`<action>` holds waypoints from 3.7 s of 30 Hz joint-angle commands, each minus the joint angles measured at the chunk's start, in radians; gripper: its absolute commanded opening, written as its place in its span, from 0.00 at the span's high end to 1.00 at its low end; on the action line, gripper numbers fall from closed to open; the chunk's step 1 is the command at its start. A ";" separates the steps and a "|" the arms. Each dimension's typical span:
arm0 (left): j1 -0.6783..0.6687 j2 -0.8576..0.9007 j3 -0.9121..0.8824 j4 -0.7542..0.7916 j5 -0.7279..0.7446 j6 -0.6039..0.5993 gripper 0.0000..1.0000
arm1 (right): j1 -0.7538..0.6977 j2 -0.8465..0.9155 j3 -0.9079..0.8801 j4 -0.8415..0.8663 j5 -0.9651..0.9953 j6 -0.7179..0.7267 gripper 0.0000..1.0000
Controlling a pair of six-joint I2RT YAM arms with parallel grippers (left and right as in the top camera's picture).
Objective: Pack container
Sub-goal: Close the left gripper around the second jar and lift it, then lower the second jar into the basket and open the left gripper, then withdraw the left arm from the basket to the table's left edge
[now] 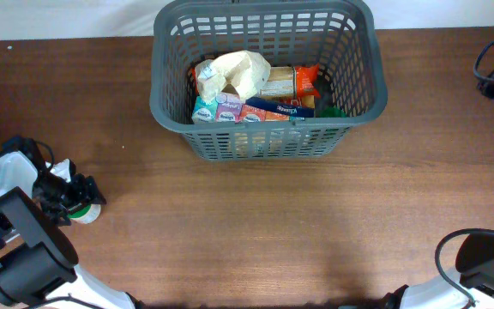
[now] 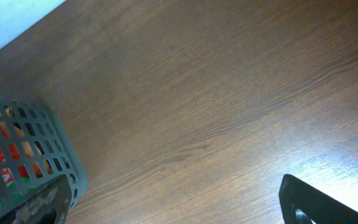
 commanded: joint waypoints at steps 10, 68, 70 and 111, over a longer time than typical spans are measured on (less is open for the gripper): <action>-0.009 0.012 0.014 -0.026 0.064 -0.002 0.47 | -0.004 -0.007 0.000 0.003 0.013 0.005 0.01; -1.180 0.525 1.387 0.201 0.216 0.953 0.71 | -0.004 -0.007 0.000 0.003 0.013 0.005 0.01; -1.180 0.525 1.387 0.207 0.187 0.901 0.01 | -0.004 -0.007 0.000 0.003 0.013 0.005 0.01; -0.282 0.294 1.523 -0.589 -0.016 -0.028 0.01 | -0.001 -0.001 0.000 0.003 0.013 0.005 0.01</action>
